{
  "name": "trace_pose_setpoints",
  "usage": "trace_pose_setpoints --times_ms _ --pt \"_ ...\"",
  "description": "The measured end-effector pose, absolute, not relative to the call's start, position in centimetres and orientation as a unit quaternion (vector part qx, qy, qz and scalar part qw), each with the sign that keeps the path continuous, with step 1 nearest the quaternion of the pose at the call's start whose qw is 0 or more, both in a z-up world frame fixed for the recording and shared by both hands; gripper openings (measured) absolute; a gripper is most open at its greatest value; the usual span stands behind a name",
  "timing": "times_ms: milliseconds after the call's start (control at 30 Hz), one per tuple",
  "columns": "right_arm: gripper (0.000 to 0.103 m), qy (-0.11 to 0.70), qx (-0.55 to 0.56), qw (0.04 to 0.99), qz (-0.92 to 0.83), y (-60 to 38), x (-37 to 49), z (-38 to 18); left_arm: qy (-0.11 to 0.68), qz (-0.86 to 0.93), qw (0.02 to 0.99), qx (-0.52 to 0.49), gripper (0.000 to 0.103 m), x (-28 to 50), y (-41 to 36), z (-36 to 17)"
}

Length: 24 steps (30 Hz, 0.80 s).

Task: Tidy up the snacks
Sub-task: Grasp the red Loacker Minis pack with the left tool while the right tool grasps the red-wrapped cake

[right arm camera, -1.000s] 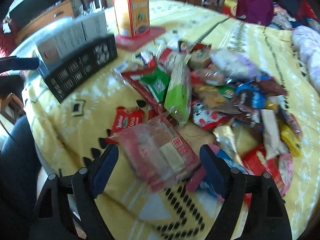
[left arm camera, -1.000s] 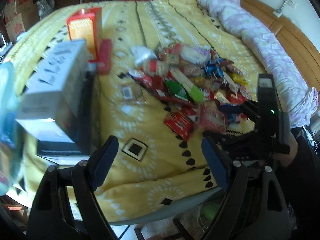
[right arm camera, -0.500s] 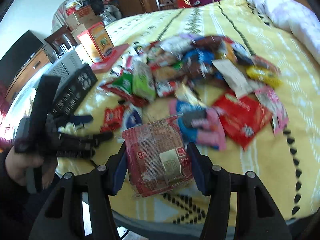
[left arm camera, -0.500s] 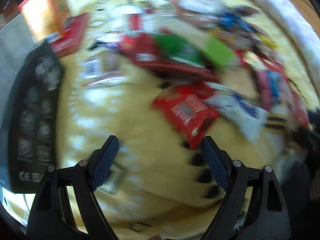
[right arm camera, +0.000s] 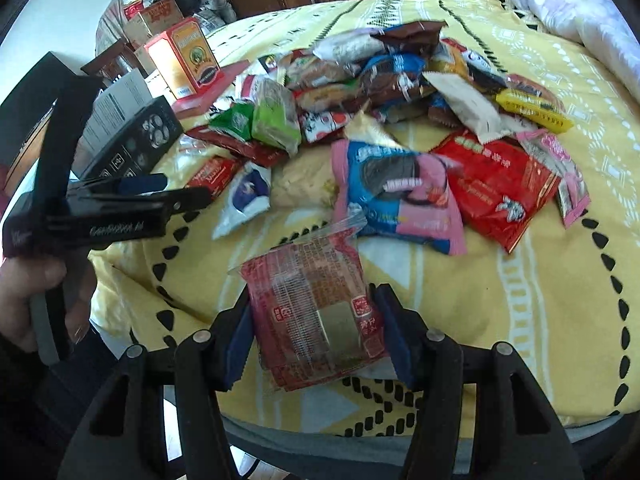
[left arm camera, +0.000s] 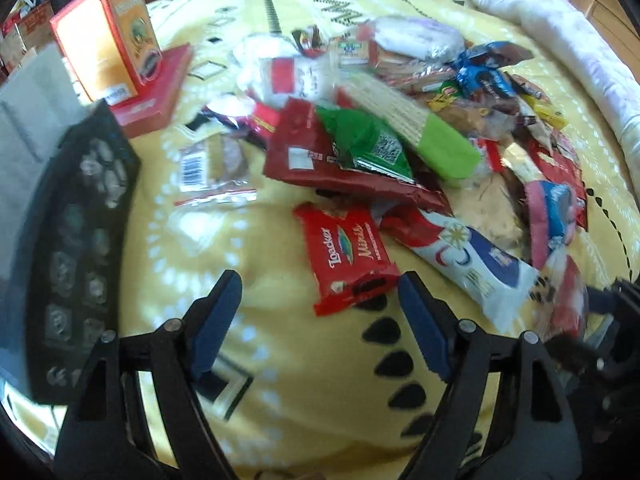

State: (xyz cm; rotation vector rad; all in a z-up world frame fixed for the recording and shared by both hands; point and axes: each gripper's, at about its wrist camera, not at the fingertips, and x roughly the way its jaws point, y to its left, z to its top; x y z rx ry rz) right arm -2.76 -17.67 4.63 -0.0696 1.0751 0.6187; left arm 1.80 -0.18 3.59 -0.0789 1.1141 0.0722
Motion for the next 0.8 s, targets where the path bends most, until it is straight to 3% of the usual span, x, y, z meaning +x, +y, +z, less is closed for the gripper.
trace_pose_setpoints --times_ms 600,633,700,800 --pt "0.063 0.499 -0.008 0.814 0.299 -18.4 -2.8 4.0 0.534 0.061 0.838 -0.094 0.08 3.8 0.6 2.7" --pt "0.063 0.499 -0.007 0.814 0.299 -18.4 -2.8 3.9 0.532 0.066 0.839 -0.093 0.078 4.1 1.0 2.5" --pt "0.063 0.499 -0.004 0.814 0.299 -18.5 -2.8 3.9 0.529 0.073 0.841 -0.088 0.064 3.7 1.4 2.4" --pt "0.064 0.498 -0.002 0.814 0.299 -18.6 -2.8 3.9 0.526 0.069 0.843 -0.089 0.06 2.8 2.0 2.6"
